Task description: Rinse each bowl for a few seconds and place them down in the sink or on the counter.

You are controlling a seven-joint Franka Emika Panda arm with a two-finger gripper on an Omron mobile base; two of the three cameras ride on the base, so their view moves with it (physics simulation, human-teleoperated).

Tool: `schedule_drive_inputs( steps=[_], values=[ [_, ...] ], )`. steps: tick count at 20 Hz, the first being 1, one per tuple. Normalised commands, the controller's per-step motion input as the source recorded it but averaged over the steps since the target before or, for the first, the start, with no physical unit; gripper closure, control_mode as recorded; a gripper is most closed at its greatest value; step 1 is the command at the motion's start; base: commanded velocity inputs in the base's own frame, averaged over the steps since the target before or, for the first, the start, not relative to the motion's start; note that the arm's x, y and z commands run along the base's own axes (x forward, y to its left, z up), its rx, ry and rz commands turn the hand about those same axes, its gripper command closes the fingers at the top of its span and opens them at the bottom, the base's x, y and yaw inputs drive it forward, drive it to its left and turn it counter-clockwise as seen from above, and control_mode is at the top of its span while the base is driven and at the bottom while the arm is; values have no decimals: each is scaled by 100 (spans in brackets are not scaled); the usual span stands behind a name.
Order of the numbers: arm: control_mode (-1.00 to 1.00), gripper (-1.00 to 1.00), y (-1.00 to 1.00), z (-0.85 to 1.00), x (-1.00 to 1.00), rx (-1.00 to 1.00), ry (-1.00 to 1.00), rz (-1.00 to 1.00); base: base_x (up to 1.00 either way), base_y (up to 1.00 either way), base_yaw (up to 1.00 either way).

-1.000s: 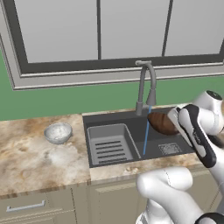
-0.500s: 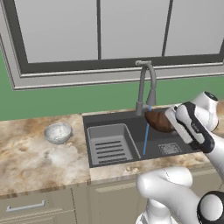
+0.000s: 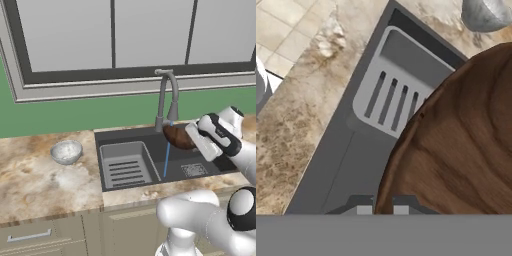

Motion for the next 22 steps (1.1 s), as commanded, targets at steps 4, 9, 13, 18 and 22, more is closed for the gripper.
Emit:
schedule_drive_inputs(
  steps=[4, 9, 13, 18, 22],
  values=[
    [-100, 100, -12, -19, 22, 5, -4, 5, 0, 0, 0],
    [-100, 100, -7, -16, 26, 4, -4, 5, 0, 0, 0],
    [-100, 100, 0, -19, 38, 1, -4, 2, 0, 0, 0],
    [-100, 100, 0, -22, 40, 0, -4, 0, 0, 0, 0],
    [-100, 100, -12, -24, 28, 0, -3, 0, 0, 0, 0]
  ],
)
